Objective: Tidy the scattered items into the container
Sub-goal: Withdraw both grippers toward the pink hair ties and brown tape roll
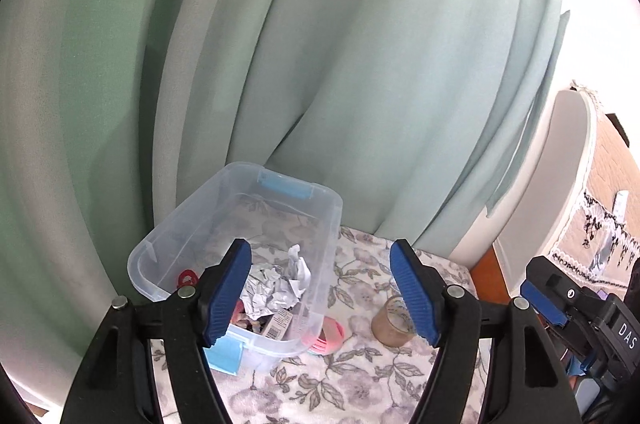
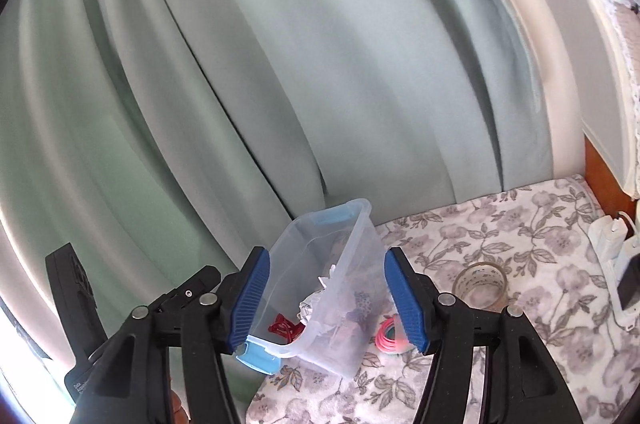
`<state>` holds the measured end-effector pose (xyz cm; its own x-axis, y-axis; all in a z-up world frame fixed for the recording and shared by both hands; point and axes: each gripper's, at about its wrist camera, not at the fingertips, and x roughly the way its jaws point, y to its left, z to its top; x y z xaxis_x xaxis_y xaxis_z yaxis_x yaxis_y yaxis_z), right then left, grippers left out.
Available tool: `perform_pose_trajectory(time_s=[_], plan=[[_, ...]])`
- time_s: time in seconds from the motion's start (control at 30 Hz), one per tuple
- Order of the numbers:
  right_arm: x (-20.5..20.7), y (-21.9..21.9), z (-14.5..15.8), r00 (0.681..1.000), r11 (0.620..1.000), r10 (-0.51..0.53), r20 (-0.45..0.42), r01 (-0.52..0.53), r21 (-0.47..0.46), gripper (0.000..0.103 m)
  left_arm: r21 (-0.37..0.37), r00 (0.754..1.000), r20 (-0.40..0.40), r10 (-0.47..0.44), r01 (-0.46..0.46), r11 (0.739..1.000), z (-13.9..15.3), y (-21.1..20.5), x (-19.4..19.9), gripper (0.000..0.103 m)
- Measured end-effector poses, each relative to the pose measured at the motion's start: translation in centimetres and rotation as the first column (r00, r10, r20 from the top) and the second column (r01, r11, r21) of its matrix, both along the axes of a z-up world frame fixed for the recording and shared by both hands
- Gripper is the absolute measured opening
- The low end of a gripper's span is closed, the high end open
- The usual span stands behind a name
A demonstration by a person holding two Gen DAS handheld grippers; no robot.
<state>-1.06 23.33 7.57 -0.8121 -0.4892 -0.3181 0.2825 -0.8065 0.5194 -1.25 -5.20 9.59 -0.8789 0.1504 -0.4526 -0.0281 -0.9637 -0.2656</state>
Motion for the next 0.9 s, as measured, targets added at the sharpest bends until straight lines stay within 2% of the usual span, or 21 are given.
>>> perform_pose_trajectory(time_s=[0.3,0.5,0.73,0.9], plan=[[2.5,5.3,-1.3,0.993,0.992,-0.115,0.006,0.115,-0.05,0.066,-0.076,0.991,0.03,-0.127,0.129,0.989,-0.7,5.7,0.5,0.073],[3.0,7.7,-3.2,0.983,0.982,-0.173,0.06,0.177,-0.06,0.066,-0.103,0.976,0.104,-0.19,0.201,0.974,-3.2,8.4,-0.6,0.073],[2.2,9.2,-6.6,0.967,0.976,-0.204,0.152,0.214,-0.049,0.067,-0.13,0.956,0.216,-0.2,0.232,0.964,-6.9,10.4,-2.5,0.073],[0.6,9.5,-9.5,0.954,0.981,-0.182,0.237,0.193,-0.024,0.071,-0.138,0.943,0.279,-0.182,0.227,0.964,-9.5,10.8,-3.9,0.073]])
